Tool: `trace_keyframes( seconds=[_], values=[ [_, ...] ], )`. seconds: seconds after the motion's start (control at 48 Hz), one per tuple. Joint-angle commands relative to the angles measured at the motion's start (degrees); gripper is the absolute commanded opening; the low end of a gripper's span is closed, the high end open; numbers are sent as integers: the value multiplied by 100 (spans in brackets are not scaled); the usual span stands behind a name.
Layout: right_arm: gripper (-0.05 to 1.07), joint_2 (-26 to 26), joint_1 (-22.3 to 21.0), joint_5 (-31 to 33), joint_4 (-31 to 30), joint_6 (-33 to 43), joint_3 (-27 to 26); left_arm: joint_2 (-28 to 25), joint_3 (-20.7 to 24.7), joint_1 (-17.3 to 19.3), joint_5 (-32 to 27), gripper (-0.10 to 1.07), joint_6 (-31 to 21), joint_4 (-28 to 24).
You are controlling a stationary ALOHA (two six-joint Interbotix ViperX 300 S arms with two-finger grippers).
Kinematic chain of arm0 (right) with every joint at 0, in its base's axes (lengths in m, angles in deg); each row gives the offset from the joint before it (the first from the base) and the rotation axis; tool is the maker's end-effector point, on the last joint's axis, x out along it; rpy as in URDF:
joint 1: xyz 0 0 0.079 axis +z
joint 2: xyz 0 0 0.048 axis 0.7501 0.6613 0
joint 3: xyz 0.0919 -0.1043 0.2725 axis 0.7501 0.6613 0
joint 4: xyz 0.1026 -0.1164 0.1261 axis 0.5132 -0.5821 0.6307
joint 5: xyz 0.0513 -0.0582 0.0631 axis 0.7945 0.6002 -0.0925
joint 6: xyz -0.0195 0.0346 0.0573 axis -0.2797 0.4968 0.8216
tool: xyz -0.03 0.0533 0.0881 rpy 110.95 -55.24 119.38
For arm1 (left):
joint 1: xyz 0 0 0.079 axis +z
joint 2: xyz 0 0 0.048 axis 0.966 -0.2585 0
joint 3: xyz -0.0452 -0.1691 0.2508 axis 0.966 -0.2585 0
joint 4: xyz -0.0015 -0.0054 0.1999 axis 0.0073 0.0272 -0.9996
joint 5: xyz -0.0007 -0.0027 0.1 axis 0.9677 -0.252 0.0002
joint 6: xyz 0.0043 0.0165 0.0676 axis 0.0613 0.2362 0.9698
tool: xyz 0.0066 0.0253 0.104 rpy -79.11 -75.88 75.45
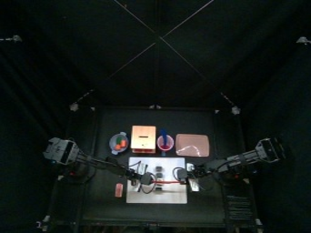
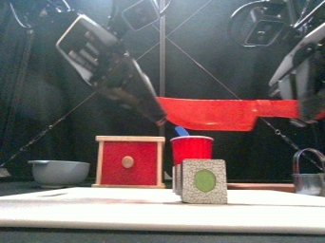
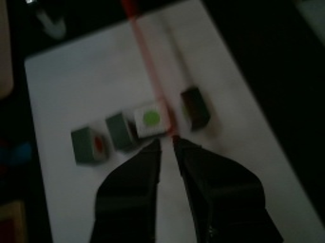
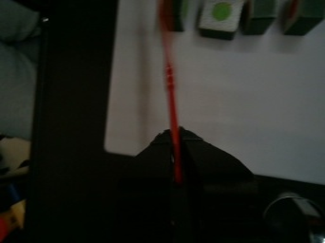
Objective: Drop knife
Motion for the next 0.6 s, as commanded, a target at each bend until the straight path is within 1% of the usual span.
trace_keyframes(
  seconds=[0.0,0.125,0.229,0.271,0.333,0.375,0.417,0.458,0.542,0.583],
  values=[
    [37,-343,-62,105,352,-9,-53,158,123,35,149,91,0,0],
    [37,-791,-114,211,1283,0,141,290,97,53,308,91,-9,9],
    [37,-993,-220,246,2039,26,316,334,18,88,510,91,-9,9],
    [37,-1028,-290,246,2338,158,387,325,-9,97,571,91,0,9],
    [38,-1055,-483,316,2602,765,527,334,-35,97,598,91,0,9],
    [38,-1072,-642,475,2619,1292,598,343,-62,105,624,91,0,18],
    [38,-1099,-756,747,2522,1986,633,343,-70,114,650,91,0,18],
    [38,-1160,-782,940,2188,2698,642,343,-70,123,659,91,0,18],
    [38,-1301,-729,905,1459,3902,606,325,-70,123,703,91,0,18],
    [38,-1397,-729,905,1011,4632,615,316,-79,123,747,91,-9,18]
  ],
)
